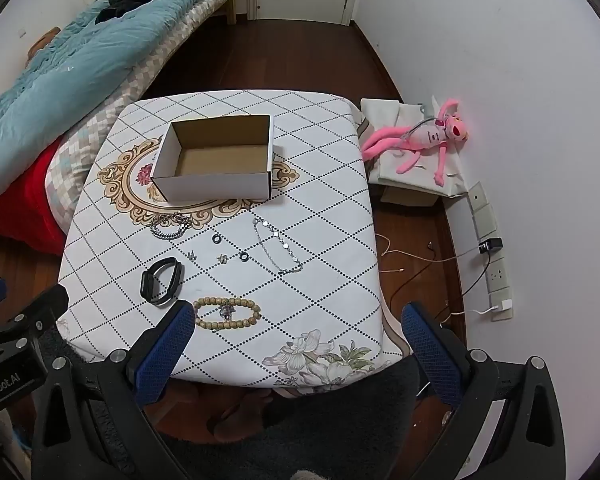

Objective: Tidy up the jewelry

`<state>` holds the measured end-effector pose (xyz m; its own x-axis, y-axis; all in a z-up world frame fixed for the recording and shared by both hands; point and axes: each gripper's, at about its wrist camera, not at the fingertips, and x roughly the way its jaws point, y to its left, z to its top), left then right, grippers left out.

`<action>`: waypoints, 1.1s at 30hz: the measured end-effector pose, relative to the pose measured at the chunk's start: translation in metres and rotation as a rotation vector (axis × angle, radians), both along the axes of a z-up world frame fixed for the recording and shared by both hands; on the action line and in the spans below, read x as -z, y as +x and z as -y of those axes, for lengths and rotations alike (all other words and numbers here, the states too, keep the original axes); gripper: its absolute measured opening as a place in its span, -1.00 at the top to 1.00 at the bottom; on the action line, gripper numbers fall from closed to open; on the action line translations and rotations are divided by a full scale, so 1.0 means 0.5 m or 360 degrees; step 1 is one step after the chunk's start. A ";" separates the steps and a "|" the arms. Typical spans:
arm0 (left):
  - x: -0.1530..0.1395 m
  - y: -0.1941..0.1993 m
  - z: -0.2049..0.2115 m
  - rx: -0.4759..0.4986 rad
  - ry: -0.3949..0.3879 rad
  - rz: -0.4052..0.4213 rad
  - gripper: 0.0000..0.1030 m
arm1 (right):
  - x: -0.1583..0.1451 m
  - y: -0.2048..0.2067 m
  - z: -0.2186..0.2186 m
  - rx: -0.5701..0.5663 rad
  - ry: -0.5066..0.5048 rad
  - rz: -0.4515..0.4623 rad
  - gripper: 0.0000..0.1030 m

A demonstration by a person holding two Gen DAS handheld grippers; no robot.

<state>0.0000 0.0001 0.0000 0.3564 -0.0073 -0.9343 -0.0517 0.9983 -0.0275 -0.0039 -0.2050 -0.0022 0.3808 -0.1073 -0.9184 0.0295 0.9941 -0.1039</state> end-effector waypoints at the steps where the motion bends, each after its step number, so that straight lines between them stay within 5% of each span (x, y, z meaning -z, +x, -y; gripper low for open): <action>1: 0.000 0.000 0.000 -0.0001 0.0003 -0.0001 -1.00 | 0.000 0.000 0.000 0.0002 0.0000 0.0000 -1.00; 33: -0.008 -0.001 0.006 0.0002 0.0019 0.0013 -1.00 | -0.013 -0.003 0.004 0.0002 0.0008 0.0008 -1.00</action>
<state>-0.0006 -0.0027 0.0040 0.3639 0.0030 -0.9314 -0.0500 0.9986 -0.0163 -0.0052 -0.2069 0.0045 0.3853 -0.1031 -0.9170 0.0314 0.9946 -0.0986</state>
